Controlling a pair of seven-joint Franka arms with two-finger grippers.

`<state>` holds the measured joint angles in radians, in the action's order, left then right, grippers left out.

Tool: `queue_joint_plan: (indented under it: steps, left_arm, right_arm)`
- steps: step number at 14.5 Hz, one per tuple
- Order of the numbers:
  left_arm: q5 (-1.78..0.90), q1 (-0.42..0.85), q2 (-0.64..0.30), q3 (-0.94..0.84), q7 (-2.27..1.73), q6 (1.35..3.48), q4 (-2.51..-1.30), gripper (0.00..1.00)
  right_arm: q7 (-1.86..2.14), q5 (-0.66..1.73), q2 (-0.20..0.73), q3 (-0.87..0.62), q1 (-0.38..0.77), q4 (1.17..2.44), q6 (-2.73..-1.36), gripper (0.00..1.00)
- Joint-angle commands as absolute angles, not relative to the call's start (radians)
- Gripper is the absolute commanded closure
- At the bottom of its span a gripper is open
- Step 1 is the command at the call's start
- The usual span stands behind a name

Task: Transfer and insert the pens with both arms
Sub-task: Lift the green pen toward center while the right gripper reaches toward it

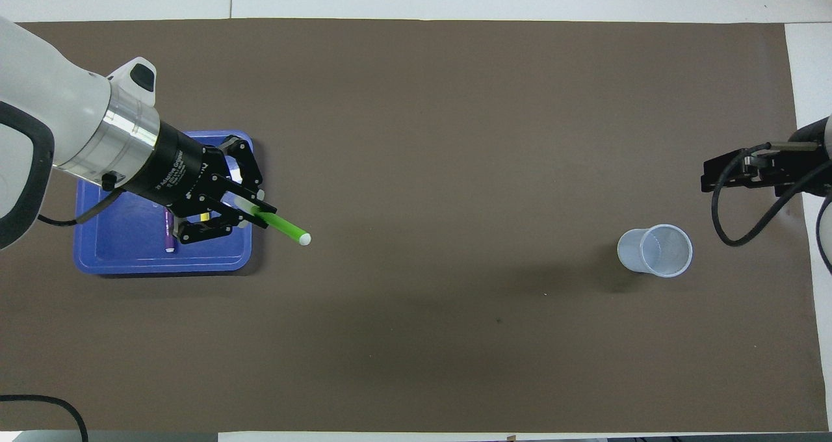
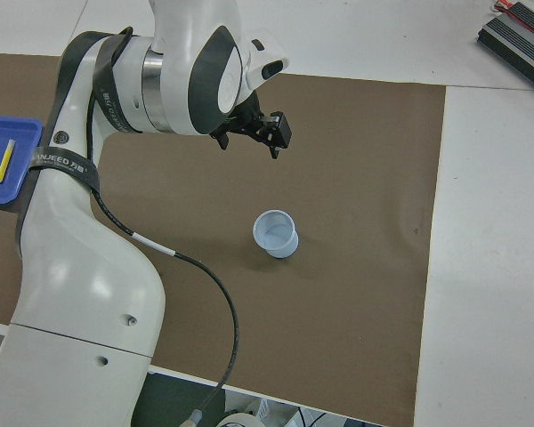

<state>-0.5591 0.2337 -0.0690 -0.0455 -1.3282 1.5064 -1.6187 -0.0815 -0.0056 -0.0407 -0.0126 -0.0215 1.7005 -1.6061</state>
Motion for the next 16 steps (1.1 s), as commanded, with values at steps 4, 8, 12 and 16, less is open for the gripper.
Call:
queue_joint_plan:
  steps: [4, 8, 12, 16]
  left_arm:
    - [-0.791, 0.42, 0.02, -0.032, -1.673, 1.808, -1.803, 1.0]
    - [-0.905, 0.534, 0.083, -0.032, -1.718, 2.018, -1.951, 1.0]
    - [-0.939, 0.575, 0.094, -0.032, -1.721, 2.088, -1.98, 1.0]
    - [-1.006, 0.58, 0.109, -0.034, -1.718, 2.146, -2.02, 1.0]
  right_arm:
    - [0.024, 0.02, -0.069, -0.032, -0.025, 1.721, -1.554, 0.0]
    - [0.112, 0.195, -0.083, -0.046, 0.014, 1.72, -1.509, 0.0]
    - [-0.068, 0.409, -0.086, -0.046, 0.015, 1.738, -1.551, 0.0]
    - [-0.365, 0.551, -0.087, -0.051, 0.057, 1.738, -1.545, 0.0]
